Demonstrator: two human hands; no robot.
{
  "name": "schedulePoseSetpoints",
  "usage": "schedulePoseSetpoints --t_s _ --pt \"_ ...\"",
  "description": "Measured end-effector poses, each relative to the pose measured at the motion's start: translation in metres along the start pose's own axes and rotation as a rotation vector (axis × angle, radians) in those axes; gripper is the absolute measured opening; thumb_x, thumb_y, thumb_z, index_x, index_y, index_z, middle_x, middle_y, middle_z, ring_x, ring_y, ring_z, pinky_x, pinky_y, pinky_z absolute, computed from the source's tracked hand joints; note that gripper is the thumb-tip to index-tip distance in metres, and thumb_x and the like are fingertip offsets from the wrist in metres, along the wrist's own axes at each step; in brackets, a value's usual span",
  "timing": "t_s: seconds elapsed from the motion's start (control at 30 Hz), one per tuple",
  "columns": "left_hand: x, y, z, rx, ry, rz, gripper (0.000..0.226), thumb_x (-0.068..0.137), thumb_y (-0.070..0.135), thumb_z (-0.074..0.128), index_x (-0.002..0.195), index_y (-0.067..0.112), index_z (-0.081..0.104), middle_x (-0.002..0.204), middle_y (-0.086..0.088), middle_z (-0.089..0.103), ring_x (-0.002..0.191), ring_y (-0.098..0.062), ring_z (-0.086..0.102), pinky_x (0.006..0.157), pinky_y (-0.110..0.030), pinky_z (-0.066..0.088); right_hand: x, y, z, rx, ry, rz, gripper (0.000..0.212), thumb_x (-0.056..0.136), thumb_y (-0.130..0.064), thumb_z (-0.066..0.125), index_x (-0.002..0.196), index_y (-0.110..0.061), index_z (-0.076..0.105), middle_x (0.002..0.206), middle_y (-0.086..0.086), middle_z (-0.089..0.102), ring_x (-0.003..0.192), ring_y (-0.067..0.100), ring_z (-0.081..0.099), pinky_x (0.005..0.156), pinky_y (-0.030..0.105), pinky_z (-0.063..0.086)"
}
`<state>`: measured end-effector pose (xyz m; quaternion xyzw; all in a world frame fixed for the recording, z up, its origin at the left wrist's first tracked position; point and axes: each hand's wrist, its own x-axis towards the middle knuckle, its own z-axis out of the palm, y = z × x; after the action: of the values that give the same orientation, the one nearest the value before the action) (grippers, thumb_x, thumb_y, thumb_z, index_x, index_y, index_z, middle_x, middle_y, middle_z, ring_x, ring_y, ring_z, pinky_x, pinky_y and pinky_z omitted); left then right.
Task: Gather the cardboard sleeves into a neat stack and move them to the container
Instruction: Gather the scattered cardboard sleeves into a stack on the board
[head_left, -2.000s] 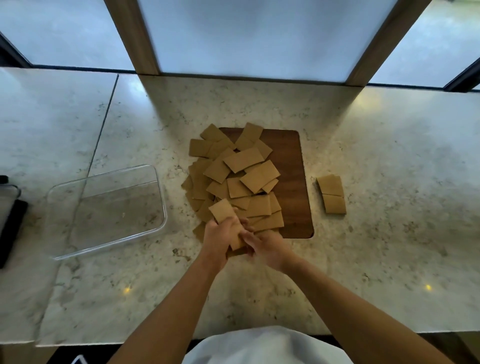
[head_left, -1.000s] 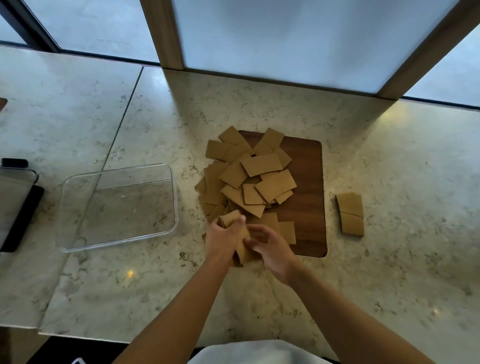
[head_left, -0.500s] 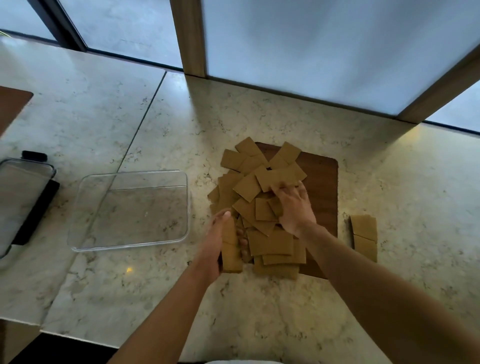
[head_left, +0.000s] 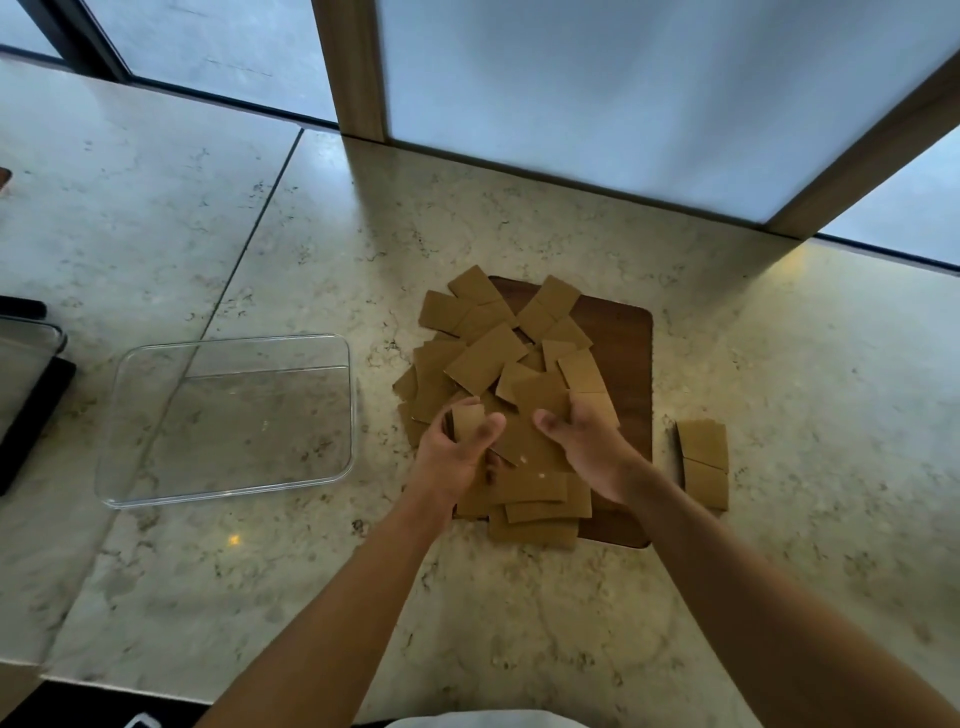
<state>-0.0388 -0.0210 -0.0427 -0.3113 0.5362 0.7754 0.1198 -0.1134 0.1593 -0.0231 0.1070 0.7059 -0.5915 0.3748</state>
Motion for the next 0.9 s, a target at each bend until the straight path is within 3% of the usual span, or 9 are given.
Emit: schedulePoseSetpoints --t_s 0.13,0.23,0.37,0.47,0.53,0.6,0.7,0.77,0.9 --pt "-0.005 -0.003 -0.003 -0.009 0.022 -0.006 0.027 0.087 0.020 0.085 0.105 0.003 0.074 0.081 -0.019 0.074 0.062 -0.023 0.070 0.056 -0.034 0.061 -0.009 0.008 0.020 0.186 -0.118 0.037 0.036 0.098 -0.014 0.066 0.132 -0.017 0.054 0.118 0.018 0.072 0.107 0.035 0.072 0.093 0.055 0.058" --pt "-0.007 -0.004 -0.008 -0.020 0.060 -0.064 0.039 0.084 0.035 0.087 0.114 0.013 0.074 0.099 -0.011 0.082 0.087 -0.030 0.078 0.079 -0.047 0.065 -0.014 0.010 0.040 0.286 -0.092 0.072 0.035 0.099 -0.019 0.063 0.133 -0.020 0.055 0.121 0.014 0.071 0.107 0.029 0.072 0.087 0.049 0.061" --pt "-0.004 -0.005 -0.011 -0.124 0.106 -0.187 0.015 0.097 0.032 0.073 0.107 0.021 0.069 0.091 -0.009 0.083 0.077 -0.028 0.081 0.068 -0.048 0.068 -0.018 0.012 0.081 -0.064 -0.096 0.004 0.021 0.101 -0.022 0.043 0.113 -0.027 0.060 0.106 0.005 0.061 0.087 0.015 0.066 0.063 0.022 0.055" --pt "-0.004 -0.004 -0.019 -0.253 0.145 -0.275 0.028 0.103 0.028 0.063 0.120 0.006 0.066 0.097 -0.022 0.080 0.077 -0.035 0.079 0.068 -0.052 0.067 0.003 0.011 0.078 -0.246 0.157 -0.115 0.030 0.106 -0.024 0.041 0.121 -0.020 0.066 0.122 0.007 0.051 0.105 0.020 0.060 0.078 0.024 0.053" --pt "-0.006 -0.002 -0.023 -0.330 0.092 -0.296 0.042 0.104 0.025 0.057 0.127 -0.009 0.065 0.093 -0.026 0.076 0.069 -0.034 0.074 0.061 -0.046 0.065 0.018 0.006 0.061 -0.537 0.364 -0.182 0.032 0.103 -0.019 0.047 0.131 -0.018 0.062 0.130 0.006 0.049 0.120 0.022 0.052 0.096 0.029 0.049" --pt "-0.006 -0.002 -0.028 -0.351 0.070 -0.263 0.032 0.104 0.024 0.056 0.127 0.003 0.065 0.082 -0.022 0.070 0.060 -0.031 0.067 0.053 -0.041 0.060 0.030 -0.002 0.044 -0.843 0.504 -0.267 0.041 0.096 -0.008 0.054 0.136 -0.015 0.058 0.133 0.013 0.047 0.126 0.031 0.045 0.105 0.042 0.046" --pt "-0.003 -0.002 -0.033 -0.350 0.054 -0.158 0.025 0.106 0.024 0.058 0.129 0.034 0.062 0.076 -0.016 0.066 0.058 -0.028 0.062 0.053 -0.037 0.054 0.047 -0.019 0.022 -1.164 0.374 -0.275 0.065 0.088 -0.007 0.063 0.148 -0.019 0.043 0.146 0.017 0.038 0.133 0.043 0.034 0.111 0.053 0.039" --pt "-0.003 -0.003 -0.033 -0.314 0.068 -0.121 0.023 0.106 0.023 0.059 0.127 0.032 0.064 0.077 -0.014 0.066 0.058 -0.028 0.063 0.052 -0.037 0.053 0.055 -0.026 0.012 -1.260 0.241 -0.153 0.073 0.090 -0.021 0.067 0.154 -0.030 0.032 0.154 0.011 0.032 0.141 0.043 0.027 0.117 0.053 0.030" --pt "-0.001 -0.004 -0.031 -0.270 0.143 -0.105 0.014 0.104 0.020 0.064 0.114 0.026 0.071 0.078 -0.014 0.067 0.058 -0.027 0.064 0.050 -0.036 0.053 0.060 -0.027 -0.001 -1.252 0.286 -0.314 0.039 0.086 -0.029 0.074 0.120 -0.035 0.058 0.130 -0.002 0.057 0.129 0.029 0.044 0.108 0.044 0.033"
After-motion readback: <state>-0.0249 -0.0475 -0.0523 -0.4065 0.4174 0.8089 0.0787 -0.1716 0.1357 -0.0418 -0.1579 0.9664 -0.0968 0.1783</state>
